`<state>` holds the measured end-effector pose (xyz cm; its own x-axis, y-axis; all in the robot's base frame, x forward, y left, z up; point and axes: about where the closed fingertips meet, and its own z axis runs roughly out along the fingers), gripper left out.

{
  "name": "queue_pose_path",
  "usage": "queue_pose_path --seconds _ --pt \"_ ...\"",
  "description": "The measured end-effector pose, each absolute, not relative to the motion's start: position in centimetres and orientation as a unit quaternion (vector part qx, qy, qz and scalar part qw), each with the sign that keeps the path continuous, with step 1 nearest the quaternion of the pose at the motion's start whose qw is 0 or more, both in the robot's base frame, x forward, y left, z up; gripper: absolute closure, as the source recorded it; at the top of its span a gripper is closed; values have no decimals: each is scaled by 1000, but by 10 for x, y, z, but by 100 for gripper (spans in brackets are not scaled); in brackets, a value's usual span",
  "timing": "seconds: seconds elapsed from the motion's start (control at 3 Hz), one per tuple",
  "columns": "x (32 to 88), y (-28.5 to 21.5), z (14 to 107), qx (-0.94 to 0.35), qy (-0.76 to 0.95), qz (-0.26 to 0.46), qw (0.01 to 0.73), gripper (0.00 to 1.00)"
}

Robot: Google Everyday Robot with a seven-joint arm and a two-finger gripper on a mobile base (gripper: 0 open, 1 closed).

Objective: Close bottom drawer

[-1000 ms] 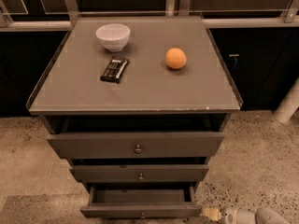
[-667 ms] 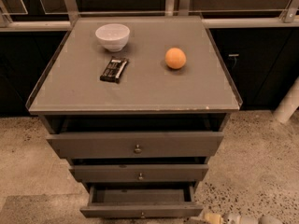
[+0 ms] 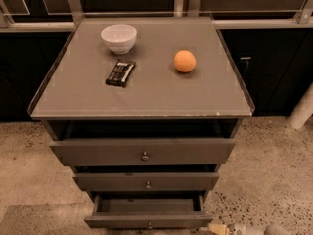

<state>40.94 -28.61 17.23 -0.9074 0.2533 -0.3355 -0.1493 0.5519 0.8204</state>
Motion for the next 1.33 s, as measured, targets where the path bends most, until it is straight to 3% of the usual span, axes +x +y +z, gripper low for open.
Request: queue_pose_path --seconds 1.33 --pt "463 -264 177 -11 845 485 227 100"
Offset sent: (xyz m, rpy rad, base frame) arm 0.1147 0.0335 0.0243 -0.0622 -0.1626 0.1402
